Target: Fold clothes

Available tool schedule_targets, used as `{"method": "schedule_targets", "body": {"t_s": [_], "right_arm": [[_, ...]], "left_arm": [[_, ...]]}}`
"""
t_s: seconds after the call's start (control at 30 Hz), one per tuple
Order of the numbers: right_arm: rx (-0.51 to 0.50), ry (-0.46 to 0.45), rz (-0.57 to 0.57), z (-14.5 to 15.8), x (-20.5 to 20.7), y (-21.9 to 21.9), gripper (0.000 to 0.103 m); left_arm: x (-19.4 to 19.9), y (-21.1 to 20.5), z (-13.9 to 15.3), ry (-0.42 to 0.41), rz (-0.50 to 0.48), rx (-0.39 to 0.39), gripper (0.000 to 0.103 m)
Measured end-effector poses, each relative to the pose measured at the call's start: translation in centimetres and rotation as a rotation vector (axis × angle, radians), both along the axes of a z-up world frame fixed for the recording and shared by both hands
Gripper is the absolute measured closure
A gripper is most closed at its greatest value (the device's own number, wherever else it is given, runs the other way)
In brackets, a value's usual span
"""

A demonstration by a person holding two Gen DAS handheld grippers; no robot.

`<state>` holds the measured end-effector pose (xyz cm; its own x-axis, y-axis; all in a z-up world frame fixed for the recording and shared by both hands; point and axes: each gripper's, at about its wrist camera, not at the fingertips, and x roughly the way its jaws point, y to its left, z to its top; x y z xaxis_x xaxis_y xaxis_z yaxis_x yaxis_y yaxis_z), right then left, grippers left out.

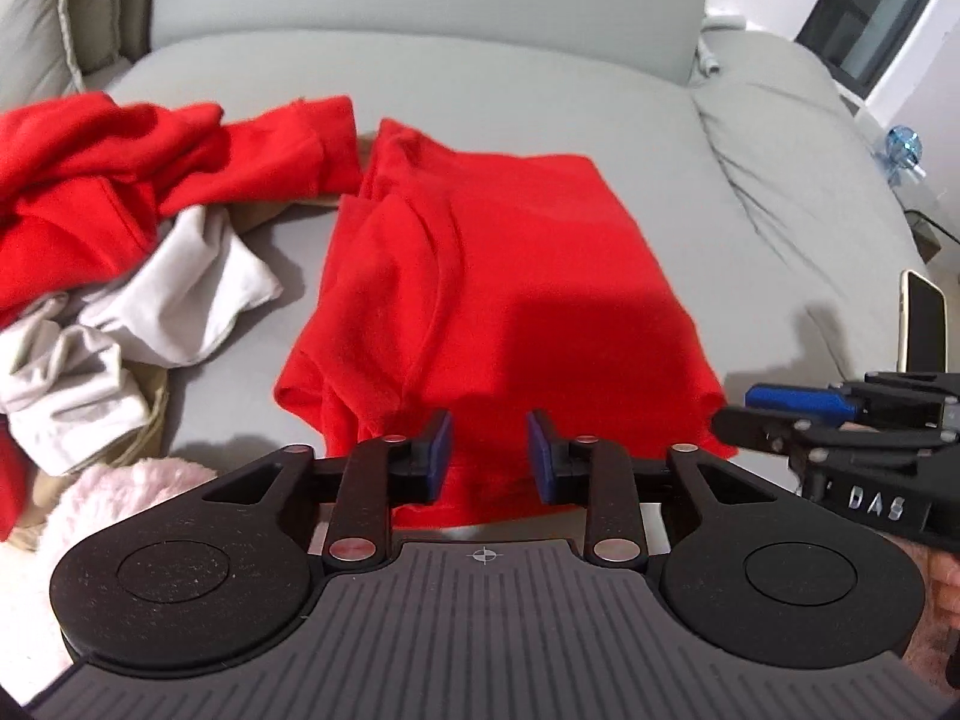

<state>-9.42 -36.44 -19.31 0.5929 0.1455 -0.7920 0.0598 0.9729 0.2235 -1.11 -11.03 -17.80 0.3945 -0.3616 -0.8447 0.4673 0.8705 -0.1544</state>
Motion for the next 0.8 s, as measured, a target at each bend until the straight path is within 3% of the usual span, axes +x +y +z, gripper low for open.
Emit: {"method": "schedule_targets", "body": {"t_s": [0.2, 0.6, 0.8], "right_arm": [[0.035, 0.003, -0.020, -0.4, -0.4, 0.0, 0.073], [0.070, 0.050, -0.055, -0.4, -0.4, -0.7, 0.070], [-0.006, 0.114, 0.085, 1.2, 1.4, 0.1, 0.068]], "left_arm": [[-0.4, 0.6, -1.2, 0.005, 0.077, 0.052, 0.062], [-1.0, 1.0, -0.6, -0.031, 0.084, 0.026, 0.055], [-0.5, 1.6, -0.6, 0.018, 0.110, 0.016, 0.054]]}}
